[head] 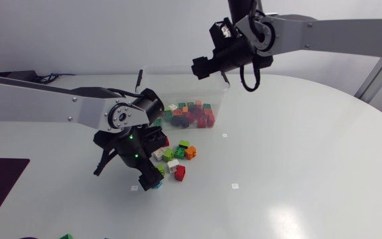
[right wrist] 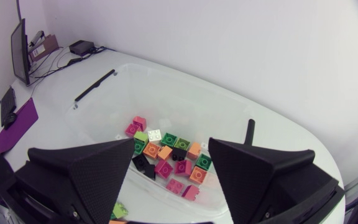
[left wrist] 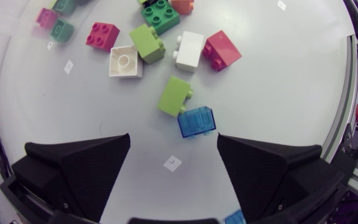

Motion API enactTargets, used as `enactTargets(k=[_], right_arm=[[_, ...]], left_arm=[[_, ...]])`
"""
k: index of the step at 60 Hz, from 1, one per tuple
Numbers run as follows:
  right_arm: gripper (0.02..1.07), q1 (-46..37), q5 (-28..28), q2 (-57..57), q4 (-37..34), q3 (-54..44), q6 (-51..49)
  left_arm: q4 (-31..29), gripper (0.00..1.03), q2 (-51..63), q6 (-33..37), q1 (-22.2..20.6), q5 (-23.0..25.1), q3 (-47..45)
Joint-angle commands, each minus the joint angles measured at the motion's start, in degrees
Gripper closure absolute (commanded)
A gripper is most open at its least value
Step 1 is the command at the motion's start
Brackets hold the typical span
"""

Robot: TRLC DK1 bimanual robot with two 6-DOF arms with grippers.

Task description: Place the duplo bricks in the container

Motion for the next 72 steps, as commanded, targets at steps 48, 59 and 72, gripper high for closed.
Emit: enactTargets(k=[48,59,72], right_arm=[[0.17,6.8,2.0,-26.4,3.7,-35.1,-0.6],[0.17,7.5,1.2,-26.4,3.8,-39.8,-2.9],[0.17,8.6,1.0,-24.3,6.9,-44.3,-3.0]], left_arm=[[-1.0,0.39,10.0,-9.1,-3.5,0.1,5.3],[0.1,0.77,10.0,-9.2,-2.7,0.2,4.5],[0.1,0.84,7.0,-8.3,-0.9,0.2,2.1]])
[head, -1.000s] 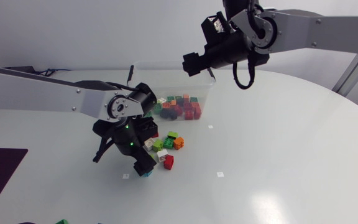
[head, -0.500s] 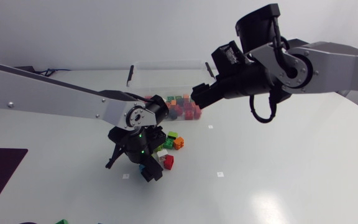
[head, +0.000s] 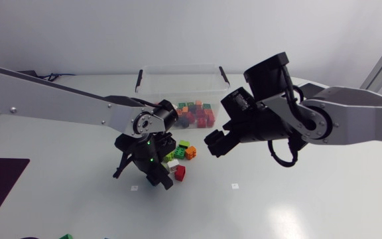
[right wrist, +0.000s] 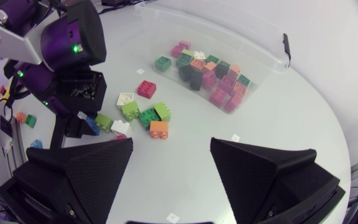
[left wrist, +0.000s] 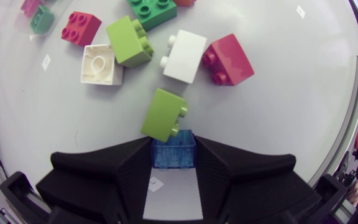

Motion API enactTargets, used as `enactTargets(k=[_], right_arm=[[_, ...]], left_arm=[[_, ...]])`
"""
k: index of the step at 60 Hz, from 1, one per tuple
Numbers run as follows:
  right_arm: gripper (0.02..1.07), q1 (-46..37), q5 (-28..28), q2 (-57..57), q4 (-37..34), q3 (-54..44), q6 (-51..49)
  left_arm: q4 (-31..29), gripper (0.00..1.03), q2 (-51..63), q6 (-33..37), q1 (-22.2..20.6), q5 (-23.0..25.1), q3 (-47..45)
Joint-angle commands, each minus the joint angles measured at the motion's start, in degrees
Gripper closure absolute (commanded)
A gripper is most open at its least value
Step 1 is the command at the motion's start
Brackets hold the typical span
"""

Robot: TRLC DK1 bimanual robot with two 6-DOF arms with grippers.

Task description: Place the duplo bricks in the container

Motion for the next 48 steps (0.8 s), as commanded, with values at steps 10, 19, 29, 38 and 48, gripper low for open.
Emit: enactTargets(k=[10,19,29,38,48], right_arm=[[0.17,1.8,0.0,7.5,4.4,-2.5,-0.8],[0.17,2.5,0.2,14.7,5.2,0.6,-0.3],[0.17,3.1,0.4,20.4,4.8,4.7,-0.3],[0.17,3.5,0.7,24.2,3.6,8.2,-0.3],[0.17,3.5,1.5,28.1,1.4,12.8,-0.3]], left_arm=[[-1.4,0.84,-5.6,1.0,3.7,0.0,-3.2],[-2.6,0.84,-10.3,2.0,5.4,-0.1,-3.2],[-2.9,0.84,-13.7,2.3,7.0,-0.1,-2.1],[-2.8,0.84,-16.2,2.3,7.6,-0.1,-0.6],[-2.1,0.84,-17.7,1.9,9.5,0.0,3.6]])
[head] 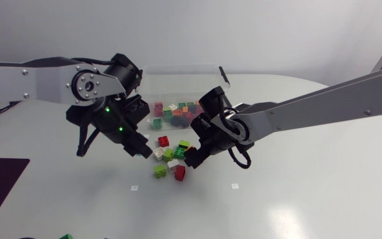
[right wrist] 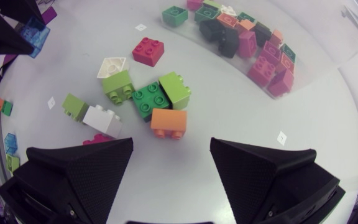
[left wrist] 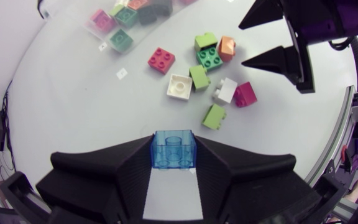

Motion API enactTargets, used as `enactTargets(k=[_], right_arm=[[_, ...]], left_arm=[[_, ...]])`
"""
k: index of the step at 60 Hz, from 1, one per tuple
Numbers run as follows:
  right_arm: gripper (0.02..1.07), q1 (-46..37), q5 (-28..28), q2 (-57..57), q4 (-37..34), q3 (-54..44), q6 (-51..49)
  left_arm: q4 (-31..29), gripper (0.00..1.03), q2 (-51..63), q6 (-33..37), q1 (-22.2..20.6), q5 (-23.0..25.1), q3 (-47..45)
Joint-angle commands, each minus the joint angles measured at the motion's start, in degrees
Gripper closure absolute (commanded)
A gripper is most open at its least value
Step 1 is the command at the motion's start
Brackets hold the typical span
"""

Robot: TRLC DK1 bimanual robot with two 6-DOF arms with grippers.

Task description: Place the duplo bricks in the container

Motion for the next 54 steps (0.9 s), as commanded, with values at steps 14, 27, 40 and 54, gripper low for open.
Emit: enactTargets(k=[14,27,40,54], right_arm=[[0.25,0.7,1.2,5.9,-3.5,6.1,0.0],[0.39,0.7,1.5,8.1,-5.3,9.4,0.2],[0.55,0.7,1.5,9.4,-6.7,11.1,0.3],[0.79,0.4,1.4,9.0,-7.6,10.4,-0.3]], left_arm=[[1.1,0.84,-3.9,-0.1,2.4,0.0,7.2],[4.9,0.84,-6.2,-0.2,4.1,0.0,8.9],[8.0,0.84,-6.2,-0.7,4.9,0.0,10.8],[11.4,0.84,-4.7,-1.8,4.8,0.0,14.4]])
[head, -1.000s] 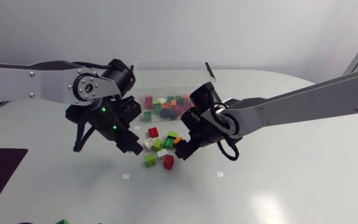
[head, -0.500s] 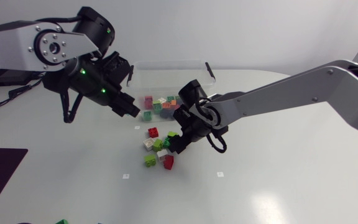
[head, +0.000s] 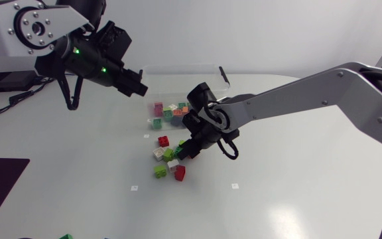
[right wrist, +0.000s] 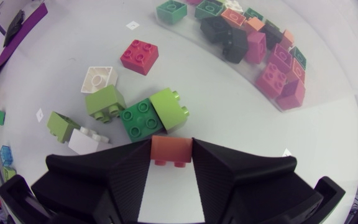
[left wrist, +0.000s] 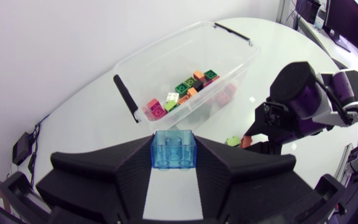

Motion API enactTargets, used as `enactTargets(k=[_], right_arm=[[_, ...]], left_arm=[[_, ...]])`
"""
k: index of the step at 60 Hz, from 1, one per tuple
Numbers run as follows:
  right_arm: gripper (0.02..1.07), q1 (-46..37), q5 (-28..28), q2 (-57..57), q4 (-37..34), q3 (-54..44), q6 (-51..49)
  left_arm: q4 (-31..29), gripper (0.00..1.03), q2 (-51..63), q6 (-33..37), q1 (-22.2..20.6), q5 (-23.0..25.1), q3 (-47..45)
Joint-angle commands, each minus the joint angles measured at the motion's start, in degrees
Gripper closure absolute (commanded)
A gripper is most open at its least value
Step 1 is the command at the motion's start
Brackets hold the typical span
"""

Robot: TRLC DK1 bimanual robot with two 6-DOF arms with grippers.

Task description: Place the duplo bricks in the container

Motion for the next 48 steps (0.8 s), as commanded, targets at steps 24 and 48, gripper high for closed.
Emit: enactTargets(k=[24,48], right_arm=[[0.79,-4.4,-0.8,-11.7,-3.3,-5.9,-1.8],[0.79,-7.6,-3.5,-20.2,-7.7,-1.9,-1.8]], left_arm=[[5.9,0.84,9.3,-3.4,-0.2,0.0,8.7],[13.1,0.45,16.8,-4.3,-0.1,0.0,12.0]])
